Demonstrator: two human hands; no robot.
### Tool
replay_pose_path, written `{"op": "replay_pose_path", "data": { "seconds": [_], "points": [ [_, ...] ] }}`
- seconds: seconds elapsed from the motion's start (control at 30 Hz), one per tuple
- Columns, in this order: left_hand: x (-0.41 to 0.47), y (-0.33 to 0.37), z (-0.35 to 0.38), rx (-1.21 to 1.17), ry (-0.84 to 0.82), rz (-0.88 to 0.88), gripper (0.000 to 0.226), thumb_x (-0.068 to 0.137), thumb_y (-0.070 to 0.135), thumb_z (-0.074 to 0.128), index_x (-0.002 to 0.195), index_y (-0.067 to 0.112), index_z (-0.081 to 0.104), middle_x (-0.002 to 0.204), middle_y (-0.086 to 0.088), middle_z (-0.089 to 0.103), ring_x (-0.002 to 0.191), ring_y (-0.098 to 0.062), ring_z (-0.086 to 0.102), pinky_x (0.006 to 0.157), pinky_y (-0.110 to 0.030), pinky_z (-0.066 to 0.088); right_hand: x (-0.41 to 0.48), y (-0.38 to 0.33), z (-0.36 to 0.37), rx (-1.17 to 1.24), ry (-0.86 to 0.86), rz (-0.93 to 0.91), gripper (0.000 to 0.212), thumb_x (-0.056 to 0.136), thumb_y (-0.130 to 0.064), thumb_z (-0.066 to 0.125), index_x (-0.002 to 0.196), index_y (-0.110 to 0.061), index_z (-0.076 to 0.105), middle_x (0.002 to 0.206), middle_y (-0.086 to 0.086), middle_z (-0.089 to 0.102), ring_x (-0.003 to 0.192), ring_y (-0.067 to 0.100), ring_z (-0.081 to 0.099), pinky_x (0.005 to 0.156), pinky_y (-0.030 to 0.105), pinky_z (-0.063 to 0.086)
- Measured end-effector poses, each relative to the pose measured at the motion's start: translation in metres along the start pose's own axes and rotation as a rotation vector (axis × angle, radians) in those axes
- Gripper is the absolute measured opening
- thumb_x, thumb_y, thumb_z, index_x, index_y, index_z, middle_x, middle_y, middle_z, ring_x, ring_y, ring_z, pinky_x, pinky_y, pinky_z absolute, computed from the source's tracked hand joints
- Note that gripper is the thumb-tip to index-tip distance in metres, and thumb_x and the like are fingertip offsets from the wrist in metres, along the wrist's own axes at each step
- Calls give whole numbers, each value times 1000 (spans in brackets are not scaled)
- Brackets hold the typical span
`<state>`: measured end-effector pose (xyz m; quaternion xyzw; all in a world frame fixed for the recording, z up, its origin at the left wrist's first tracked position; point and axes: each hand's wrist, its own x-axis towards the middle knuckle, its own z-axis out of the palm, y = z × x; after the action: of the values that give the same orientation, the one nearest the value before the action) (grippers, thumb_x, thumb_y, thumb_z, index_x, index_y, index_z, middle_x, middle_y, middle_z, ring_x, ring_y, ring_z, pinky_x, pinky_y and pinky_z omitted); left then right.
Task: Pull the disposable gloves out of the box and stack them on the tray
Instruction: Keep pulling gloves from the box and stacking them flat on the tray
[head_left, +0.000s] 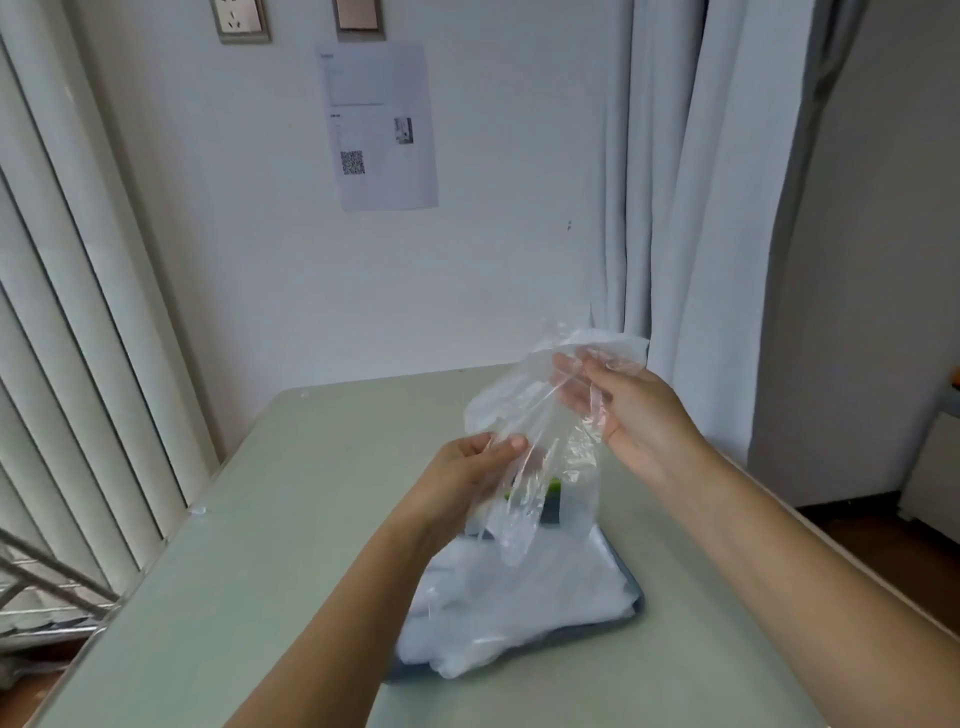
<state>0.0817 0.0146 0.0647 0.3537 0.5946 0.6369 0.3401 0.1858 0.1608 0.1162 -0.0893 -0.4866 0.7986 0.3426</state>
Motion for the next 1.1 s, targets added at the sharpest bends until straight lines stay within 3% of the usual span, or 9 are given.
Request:
{"op": "replay_pose_path", "data": {
  "seconds": [0.13, 0.23, 0.33, 0.5, 0.6, 0.7, 0.87, 0.97, 1.1],
  "points": [
    [-13, 0, -11, 22, 16, 6, 19, 80, 28, 70, 77, 10, 72, 80, -15, 68, 74, -26, 65, 79, -42, 49, -17, 5, -21, 17, 9, 141, 21, 92, 2, 52, 111, -1, 59, 110, 15, 68, 88, 23, 70, 82, 29, 57],
    [-23, 2, -24, 105, -23, -26, 9, 86, 15, 68, 88, 6, 68, 78, -14, 67, 68, -21, 64, 71, -36, 54, -28, 5, -36, -86, -4, 297, 27, 86, -3, 60, 112, -1, 63, 101, 13, 73, 82, 21, 72, 74, 24, 57],
    [-31, 5, -36, 149, -53, -66, 27, 89, 4, 65, 115, 9, 63, 90, -19, 67, 75, -24, 65, 70, -31, 57, -33, 5, -44, -249, -75, 398, 36, 73, -17, 69, 105, -3, 67, 93, 10, 73, 80, 18, 71, 73, 23, 56],
    [-29, 5, -45, 330, -60, -147, 31, 88, 6, 67, 112, 23, 57, 96, -12, 73, 79, -21, 70, 73, -30, 57, -29, 22, -44, -381, -81, 460, 17, 82, -12, 69, 92, 1, 67, 82, 13, 68, 68, 19, 67, 76, 31, 57],
    [-20, -1, -50, 377, -74, -254, 35, 89, 9, 67, 120, 17, 55, 85, -6, 74, 74, -17, 71, 66, -25, 56, -26, 43, -44, -599, -8, 408, 8, 86, -3, 66, 82, 3, 63, 59, 8, 65, 46, 10, 61, 53, 21, 56],
    [-8, -13, -53, 518, -49, -327, 34, 88, 13, 69, 121, 11, 60, 93, -6, 73, 76, -16, 72, 68, -23, 57, -24, 67, -49, -867, 34, 388, 21, 87, -1, 64, 67, -1, 60, 48, 6, 59, 37, 10, 56, 43, 21, 51],
    [6, -43, -59, 701, 29, -419, 39, 83, 5, 71, 120, 5, 59, 74, -6, 68, 55, -16, 64, 60, -25, 56, -28, 105, -62, -1148, 101, 383, 32, 83, 1, 60, 55, -9, 48, 47, 4, 57, 34, 11, 55, 42, 22, 50],
    [10, -53, -63, 1058, 163, -354, 41, 83, 19, 71, 121, 10, 60, 91, -4, 68, 75, -17, 67, 74, -27, 55, -32, 110, -63, -1202, 118, 392, 27, 81, 3, 52, 57, -8, 46, 43, -1, 52, 26, 1, 46, 32, 11, 32],
    [3, -53, -42, 1312, 303, -142, 40, 88, 11, 52, 128, 11, 53, 126, -10, 56, 112, -26, 55, 91, -30, 45, -31, 114, -64, -1236, 126, 402, 17, 76, 0, 50, 61, -4, 58, 34, -5, 53, 31, 2, 52, 35, 10, 35]
  ]
}}
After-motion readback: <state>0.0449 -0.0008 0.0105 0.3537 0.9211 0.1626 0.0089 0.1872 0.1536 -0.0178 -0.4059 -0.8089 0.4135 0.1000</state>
